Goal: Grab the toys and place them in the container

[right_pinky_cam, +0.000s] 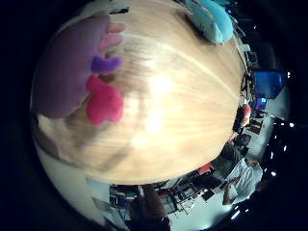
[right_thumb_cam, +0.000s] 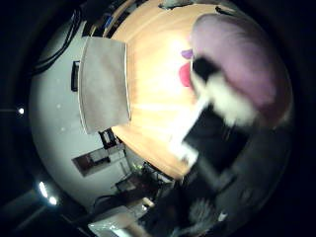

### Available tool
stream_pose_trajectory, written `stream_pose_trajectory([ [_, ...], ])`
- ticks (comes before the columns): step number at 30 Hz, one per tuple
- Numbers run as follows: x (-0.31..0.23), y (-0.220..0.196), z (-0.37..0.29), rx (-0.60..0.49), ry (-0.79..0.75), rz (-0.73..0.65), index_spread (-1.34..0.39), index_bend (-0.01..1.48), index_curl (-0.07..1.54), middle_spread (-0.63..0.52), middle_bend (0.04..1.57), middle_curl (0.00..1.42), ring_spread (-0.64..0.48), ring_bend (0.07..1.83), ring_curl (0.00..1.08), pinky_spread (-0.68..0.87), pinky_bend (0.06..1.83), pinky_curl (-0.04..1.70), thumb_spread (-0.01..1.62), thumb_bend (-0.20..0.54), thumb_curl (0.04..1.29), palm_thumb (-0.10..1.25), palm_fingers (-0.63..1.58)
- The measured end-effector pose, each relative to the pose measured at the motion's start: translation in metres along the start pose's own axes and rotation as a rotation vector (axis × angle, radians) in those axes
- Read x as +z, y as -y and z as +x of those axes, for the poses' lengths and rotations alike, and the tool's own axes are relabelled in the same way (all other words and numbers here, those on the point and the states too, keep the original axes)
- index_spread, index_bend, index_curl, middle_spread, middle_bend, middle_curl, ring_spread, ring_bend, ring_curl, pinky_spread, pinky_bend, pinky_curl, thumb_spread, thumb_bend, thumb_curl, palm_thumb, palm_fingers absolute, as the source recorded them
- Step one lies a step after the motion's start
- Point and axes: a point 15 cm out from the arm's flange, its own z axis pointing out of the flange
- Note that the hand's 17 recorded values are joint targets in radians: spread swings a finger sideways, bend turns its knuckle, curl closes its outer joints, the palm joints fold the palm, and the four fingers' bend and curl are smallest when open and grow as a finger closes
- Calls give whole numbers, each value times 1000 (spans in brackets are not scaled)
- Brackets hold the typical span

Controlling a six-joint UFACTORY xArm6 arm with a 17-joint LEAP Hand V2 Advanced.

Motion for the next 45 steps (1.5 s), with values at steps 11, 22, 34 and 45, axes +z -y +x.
stream_pose_trajectory([
  [11,-9,5,6,79,61,65,-512,990,797,-390,1093,762,-307,1341,507,-264,1471,322,984,70,656,961,1244],
  [22,-53,4,-7,43,48,157,-361,1193,925,-279,1285,886,-263,1465,641,-228,1536,416,1017,77,784,1002,1120],
  [34,-172,-12,-86,-135,53,388,-277,1232,942,-219,1317,917,-243,1460,724,-222,1522,478,1031,59,909,990,1098],
  [45,-216,-9,-181,-356,100,472,-249,1243,943,-200,1323,928,-241,1434,775,-224,1497,517,1040,42,994,984,1097],
])
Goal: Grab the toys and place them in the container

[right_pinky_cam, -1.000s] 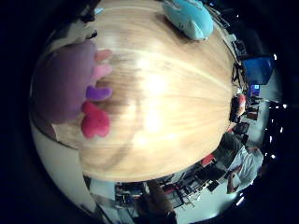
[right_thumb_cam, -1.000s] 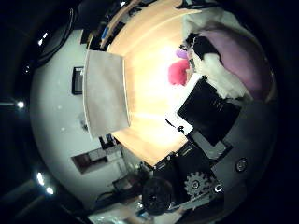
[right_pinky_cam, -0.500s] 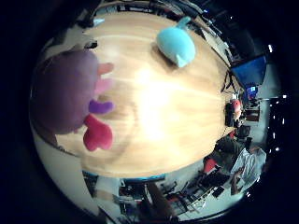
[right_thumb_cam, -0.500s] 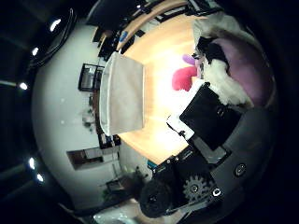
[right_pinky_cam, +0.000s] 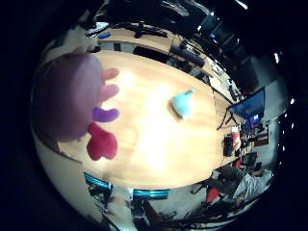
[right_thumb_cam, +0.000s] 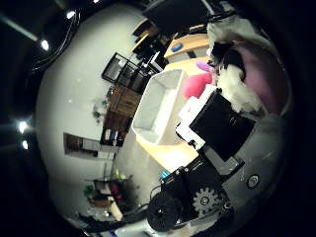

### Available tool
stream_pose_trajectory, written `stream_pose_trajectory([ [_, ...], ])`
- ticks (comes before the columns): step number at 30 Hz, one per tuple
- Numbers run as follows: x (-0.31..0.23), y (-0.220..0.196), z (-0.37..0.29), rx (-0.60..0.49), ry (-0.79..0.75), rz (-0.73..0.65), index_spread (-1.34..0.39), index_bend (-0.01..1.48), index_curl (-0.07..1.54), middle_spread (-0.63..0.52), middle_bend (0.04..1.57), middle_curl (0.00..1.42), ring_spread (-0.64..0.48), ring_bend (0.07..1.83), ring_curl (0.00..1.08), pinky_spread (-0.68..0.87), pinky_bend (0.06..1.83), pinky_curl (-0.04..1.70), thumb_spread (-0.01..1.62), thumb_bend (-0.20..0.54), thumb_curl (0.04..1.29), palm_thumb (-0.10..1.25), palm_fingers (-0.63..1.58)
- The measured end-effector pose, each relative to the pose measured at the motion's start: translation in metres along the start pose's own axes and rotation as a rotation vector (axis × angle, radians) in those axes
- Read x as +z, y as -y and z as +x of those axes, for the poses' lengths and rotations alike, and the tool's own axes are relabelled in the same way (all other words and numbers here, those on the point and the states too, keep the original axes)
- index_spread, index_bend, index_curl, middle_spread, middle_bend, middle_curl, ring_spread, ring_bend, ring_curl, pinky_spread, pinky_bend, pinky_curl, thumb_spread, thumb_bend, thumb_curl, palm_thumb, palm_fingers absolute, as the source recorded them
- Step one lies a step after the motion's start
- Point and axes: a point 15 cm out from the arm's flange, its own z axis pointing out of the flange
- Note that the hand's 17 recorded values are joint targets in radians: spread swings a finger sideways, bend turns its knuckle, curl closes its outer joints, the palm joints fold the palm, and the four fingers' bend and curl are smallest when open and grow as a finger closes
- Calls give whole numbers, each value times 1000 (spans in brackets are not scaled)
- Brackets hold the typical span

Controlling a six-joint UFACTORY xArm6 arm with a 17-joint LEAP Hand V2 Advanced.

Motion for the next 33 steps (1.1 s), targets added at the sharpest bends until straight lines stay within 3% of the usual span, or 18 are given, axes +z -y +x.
stream_pose_trajectory([
  [8,-7,38,-93,-213,115,86,-240,1245,942,-195,1322,932,-243,1421,806,-228,1478,541,1037,28,1045,981,1097],
  [13,-9,64,-134,-287,165,103,-236,1246,940,-192,1320,934,-245,1411,827,-230,1467,557,1035,24,1083,985,1098],
  [21,9,62,-178,-392,227,54,-233,1250,938,-191,1317,937,-248,1393,855,-233,1451,579,1036,11,1130,986,1100],
  [33,26,68,-197,-429,278,38,-231,1253,935,-193,1305,946,-251,1364,880,-245,1425,602,1054,-23,1160,936,1098],
])
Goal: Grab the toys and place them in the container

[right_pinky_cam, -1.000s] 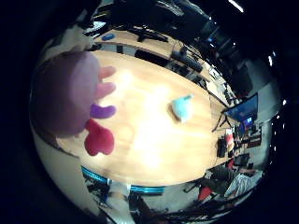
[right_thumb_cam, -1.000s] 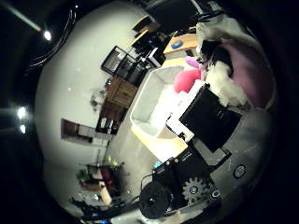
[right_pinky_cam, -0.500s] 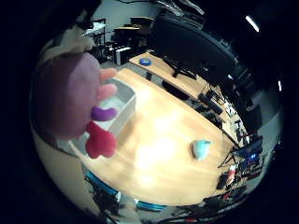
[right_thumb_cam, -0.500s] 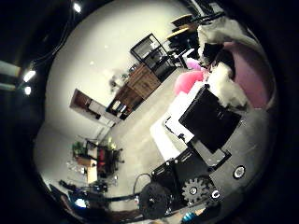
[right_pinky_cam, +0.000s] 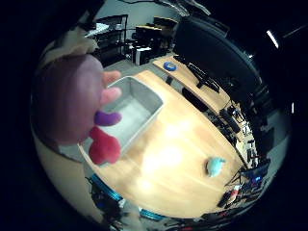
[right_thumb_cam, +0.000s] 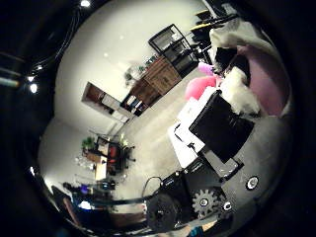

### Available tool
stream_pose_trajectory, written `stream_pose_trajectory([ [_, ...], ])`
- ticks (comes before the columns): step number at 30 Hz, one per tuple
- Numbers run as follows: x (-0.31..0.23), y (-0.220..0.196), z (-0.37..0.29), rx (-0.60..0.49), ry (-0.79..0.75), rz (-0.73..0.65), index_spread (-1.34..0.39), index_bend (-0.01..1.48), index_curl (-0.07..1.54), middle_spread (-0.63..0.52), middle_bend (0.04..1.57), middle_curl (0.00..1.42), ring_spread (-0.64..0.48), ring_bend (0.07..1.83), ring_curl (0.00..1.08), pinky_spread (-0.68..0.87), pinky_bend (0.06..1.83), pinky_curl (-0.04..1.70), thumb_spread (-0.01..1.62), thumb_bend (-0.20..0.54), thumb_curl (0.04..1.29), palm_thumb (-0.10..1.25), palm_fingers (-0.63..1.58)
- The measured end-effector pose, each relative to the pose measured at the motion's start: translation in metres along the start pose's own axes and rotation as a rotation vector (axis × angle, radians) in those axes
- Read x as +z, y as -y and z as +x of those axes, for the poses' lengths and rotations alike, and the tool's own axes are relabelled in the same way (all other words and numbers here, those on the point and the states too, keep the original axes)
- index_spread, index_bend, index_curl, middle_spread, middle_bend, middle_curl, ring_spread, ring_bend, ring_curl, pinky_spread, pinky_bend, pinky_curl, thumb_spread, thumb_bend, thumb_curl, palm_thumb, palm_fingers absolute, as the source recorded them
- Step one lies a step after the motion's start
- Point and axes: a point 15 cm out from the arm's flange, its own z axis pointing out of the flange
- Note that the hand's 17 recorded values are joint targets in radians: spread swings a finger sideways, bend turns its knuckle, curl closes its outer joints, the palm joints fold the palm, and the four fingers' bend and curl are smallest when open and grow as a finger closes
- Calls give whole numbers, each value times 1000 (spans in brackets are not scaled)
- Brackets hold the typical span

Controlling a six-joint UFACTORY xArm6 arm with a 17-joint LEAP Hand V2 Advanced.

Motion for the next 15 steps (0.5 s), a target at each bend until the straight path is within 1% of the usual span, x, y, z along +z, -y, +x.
stream_pose_trajectory([
  [1,0,1,0,7,4,8,-233,1253,934,-194,1292,941,-248,1360,875,-259,1412,596,1051,-41,1149,903,1099],
  [2,0,3,0,13,8,20,-237,1221,926,-195,1269,928,-246,1351,864,-282,1392,587,1036,-67,1127,840,1078],
  [3,-1,3,2,22,8,24,-251,1142,900,-207,1208,893,-246,1334,836,-322,1363,570,1012,-115,1086,717,1037],
  [4,-1,1,5,26,5,18,-263,1073,880,-222,1157,866,-251,1320,815,-353,1350,562,1001,-103,1053,660,1005],
  [5,0,-2,8,28,3,9,-284,1003,859,-246,1088,841,-260,1306,798,-372,1360,563,994,-125,1024,589,907],
  [6,1,-3,9,27,3,3,-317,911,842,-284,1005,808,-273,1297,784,-400,1382,570,989,-113,981,522,787],
  [7,1,-5,10,23,4,-2,-360,801,807,-328,885,764,-287,1283,765,-430,1419,571,984,-105,937,462,610],
  [8,2,-6,12,18,5,-7,-400,735,779,-350,774,721,-297,1262,749,-438,1452,578,980,-94,896,411,473],
  [9,3,-7,14,14,5,-12,-421,708,756,-357,720,696,-302,1238,732,-427,1458,574,979,-88,876,393,416],
  [10,4,-8,16,12,6,-18,-462,675,716,-360,658,660,-304,1184,704,-362,1384,556,973,-84,836,354,236],
  [11,5,-10,17,11,8,-24,-481,655,696,-364,652,650,-301,1168,695,-335,1355,558,972,-83,815,335,195],
  [12,7,-11,17,10,12,-32,-516,633,655,-363,629,621,-303,1129,664,-276,1283,537,964,-85,776,293,139],
  [15,12,-18,17,-11,30,-66,-578,570,558,-361,568,555,-292,1026,572,-133,1166,465,949,-63,680,238,116],
])
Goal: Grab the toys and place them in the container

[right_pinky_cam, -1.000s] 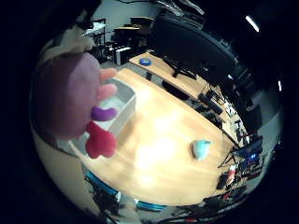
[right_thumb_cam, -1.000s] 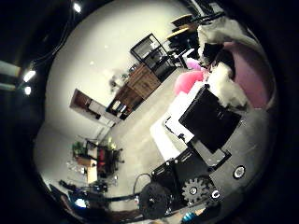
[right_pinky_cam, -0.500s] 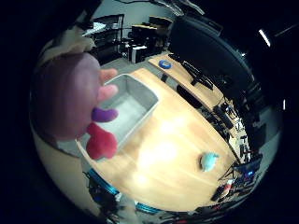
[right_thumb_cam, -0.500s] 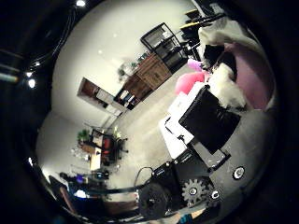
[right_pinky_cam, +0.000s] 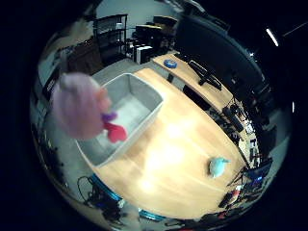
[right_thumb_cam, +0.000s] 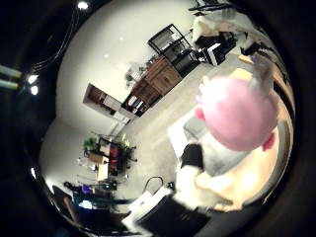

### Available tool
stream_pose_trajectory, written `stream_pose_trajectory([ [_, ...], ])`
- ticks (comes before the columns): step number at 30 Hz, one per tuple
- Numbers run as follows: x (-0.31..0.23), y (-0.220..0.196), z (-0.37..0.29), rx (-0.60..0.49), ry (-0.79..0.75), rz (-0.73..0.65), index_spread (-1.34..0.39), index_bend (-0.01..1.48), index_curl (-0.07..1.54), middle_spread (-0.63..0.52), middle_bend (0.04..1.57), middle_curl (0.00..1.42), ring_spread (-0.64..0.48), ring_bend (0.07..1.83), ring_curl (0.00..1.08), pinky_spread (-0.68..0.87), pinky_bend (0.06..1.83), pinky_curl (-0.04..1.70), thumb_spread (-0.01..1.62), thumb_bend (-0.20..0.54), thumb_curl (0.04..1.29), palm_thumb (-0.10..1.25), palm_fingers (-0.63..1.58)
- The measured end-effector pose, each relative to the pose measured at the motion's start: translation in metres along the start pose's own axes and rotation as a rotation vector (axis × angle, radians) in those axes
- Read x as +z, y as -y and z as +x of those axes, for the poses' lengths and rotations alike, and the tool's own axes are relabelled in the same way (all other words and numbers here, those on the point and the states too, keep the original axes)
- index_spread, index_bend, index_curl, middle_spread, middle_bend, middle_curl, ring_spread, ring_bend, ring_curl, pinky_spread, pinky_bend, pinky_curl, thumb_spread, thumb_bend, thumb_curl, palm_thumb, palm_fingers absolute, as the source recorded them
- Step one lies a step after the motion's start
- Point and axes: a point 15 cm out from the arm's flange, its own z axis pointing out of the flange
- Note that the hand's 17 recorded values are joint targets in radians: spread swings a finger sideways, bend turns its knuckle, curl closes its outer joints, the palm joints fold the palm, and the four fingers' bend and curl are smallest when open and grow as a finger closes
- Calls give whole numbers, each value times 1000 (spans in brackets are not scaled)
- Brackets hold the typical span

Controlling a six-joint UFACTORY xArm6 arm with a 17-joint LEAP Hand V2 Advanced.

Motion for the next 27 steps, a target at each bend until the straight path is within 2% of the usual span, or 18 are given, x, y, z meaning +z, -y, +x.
stream_pose_trajectory([
  [5,-2,-2,1,-7,5,-9,-612,537,488,-351,509,485,-281,962,493,28,1025,385,932,-43,570,221,171],
  [11,-6,-4,2,0,0,-3,-619,500,443,-345,462,431,-275,925,442,117,930,329,927,-34,500,243,227],
  [27,-34,-17,45,108,-75,43,-628,444,388,-353,385,356,-291,875,348,189,739,207,955,-29,430,345,377],
])
